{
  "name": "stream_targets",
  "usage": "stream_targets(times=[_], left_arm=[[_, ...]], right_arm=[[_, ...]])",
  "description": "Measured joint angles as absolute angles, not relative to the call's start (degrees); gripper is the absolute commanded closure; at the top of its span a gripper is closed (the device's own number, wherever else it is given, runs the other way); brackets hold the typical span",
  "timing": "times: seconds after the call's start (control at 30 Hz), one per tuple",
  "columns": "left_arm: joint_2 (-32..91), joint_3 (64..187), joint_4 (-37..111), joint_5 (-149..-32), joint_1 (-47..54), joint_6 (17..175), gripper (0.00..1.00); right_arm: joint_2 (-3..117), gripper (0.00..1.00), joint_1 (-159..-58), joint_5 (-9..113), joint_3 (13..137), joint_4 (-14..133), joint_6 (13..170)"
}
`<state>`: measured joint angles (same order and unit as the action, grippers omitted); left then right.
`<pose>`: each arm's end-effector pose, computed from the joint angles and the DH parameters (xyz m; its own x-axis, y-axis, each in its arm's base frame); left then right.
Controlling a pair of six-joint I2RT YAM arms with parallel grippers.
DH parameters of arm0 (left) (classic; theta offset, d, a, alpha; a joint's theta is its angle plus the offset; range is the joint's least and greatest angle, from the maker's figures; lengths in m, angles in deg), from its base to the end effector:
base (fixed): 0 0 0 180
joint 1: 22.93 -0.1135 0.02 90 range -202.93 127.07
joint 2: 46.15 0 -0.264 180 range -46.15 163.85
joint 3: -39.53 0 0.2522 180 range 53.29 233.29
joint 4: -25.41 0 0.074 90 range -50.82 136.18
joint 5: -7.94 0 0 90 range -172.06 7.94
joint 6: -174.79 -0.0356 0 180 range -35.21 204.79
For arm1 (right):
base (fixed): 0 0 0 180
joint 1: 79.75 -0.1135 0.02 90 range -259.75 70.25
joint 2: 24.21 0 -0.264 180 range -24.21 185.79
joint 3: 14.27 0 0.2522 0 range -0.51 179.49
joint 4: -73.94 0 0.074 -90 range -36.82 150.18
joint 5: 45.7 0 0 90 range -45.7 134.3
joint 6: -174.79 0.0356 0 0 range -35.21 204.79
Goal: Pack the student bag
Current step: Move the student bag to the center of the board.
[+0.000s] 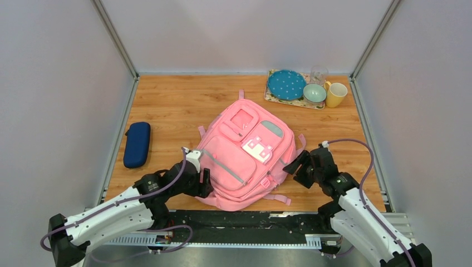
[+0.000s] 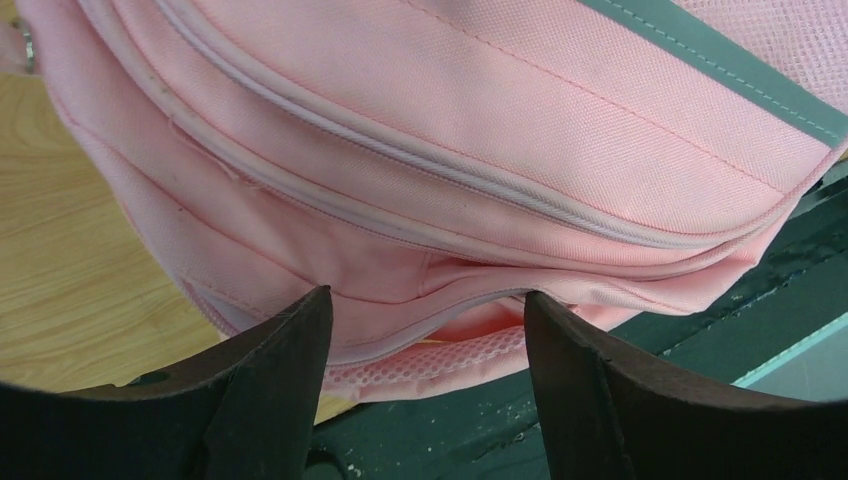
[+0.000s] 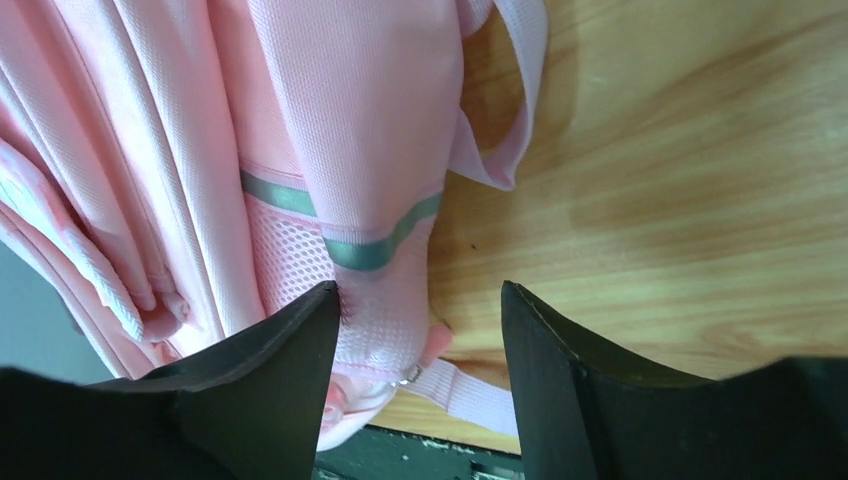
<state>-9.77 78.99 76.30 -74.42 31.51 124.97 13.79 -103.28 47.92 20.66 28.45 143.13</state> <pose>0.0810 -0.1052 0.2027 -0.8159 0.0418 -0.5767 0.2983 0.8848 -0.3580 0.1241 0.0565 0.1804 -0.7325 0.6076 -0.3071 0.3558 0.7263 0.5882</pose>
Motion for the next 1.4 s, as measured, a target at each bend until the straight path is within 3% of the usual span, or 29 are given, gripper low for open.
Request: stream_targets(times=[0.37, 0.63, 0.8, 1.4], left_arm=[[-15.62, 83.66, 83.88, -70.55, 31.4, 127.09, 0.2], [-11.21, 85.67, 85.0, -70.14, 31.4, 125.23, 0.18], [-5.31, 89.48, 83.77, -70.23, 31.4, 123.68, 0.18], [-1.48, 91.82, 76.41, -77.66, 31.36, 118.48, 0.16]], right_arm=[[7.67, 0.21, -103.28, 46.39, 23.57, 16.74, 138.91], [1.62, 0.2, -103.28, 44.03, 23.57, 12.94, 140.07], [1.53, 0.2, -103.17, 41.51, 24.2, 11.47, 140.47], [1.09, 0.2, -103.17, 37.01, 26.3, 8.28, 140.75]])
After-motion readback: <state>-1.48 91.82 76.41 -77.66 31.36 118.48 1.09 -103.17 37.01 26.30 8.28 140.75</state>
